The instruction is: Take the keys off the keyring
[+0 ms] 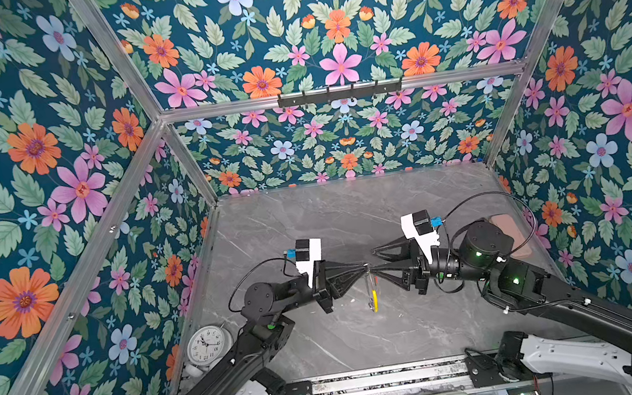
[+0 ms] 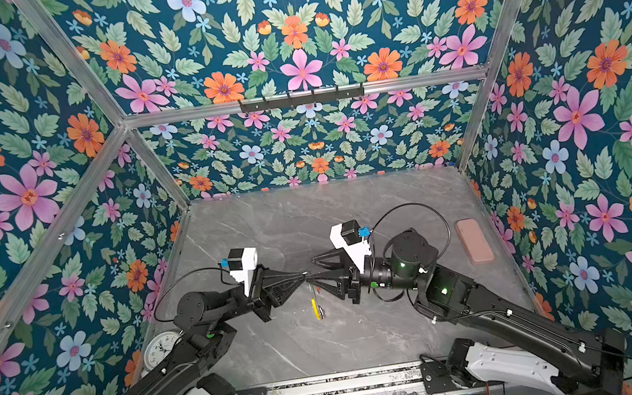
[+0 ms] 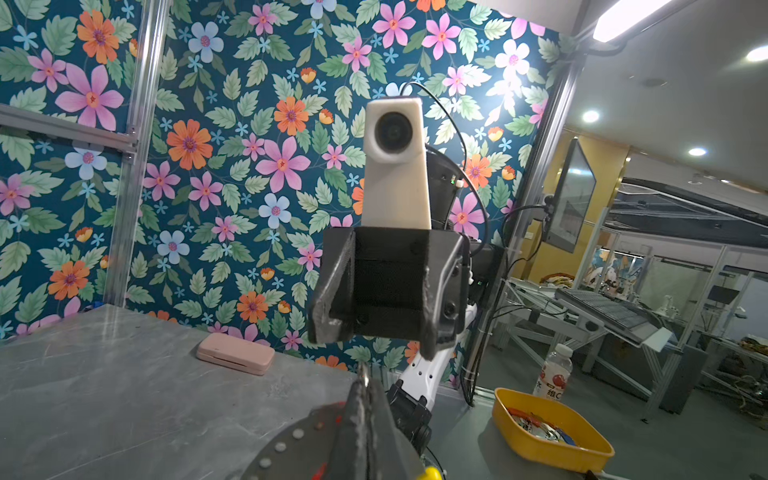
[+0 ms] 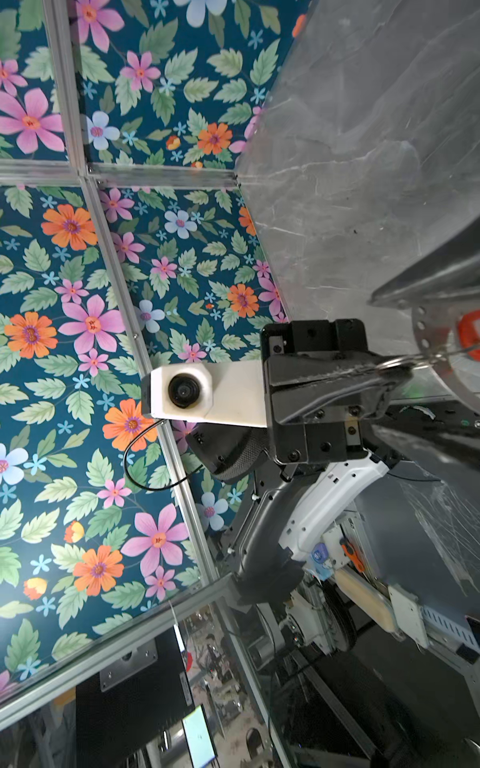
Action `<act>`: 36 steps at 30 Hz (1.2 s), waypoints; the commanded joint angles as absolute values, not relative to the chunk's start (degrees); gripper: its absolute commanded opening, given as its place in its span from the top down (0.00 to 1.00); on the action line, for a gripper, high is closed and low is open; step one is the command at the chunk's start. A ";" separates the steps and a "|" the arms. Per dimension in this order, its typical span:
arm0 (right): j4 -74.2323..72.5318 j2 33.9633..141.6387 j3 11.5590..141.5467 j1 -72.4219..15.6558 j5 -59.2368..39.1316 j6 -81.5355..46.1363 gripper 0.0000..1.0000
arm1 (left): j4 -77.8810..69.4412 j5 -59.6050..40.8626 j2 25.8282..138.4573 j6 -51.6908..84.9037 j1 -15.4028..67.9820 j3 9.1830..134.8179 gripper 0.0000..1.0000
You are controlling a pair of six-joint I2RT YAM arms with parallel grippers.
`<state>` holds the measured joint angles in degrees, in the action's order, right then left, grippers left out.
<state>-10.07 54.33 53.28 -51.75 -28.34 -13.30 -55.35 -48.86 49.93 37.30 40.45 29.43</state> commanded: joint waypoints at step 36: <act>-6.11 55.48 54.01 -51.69 -33.26 -14.07 1.00 | -60.03 -48.68 49.31 39.08 40.41 28.21 0.87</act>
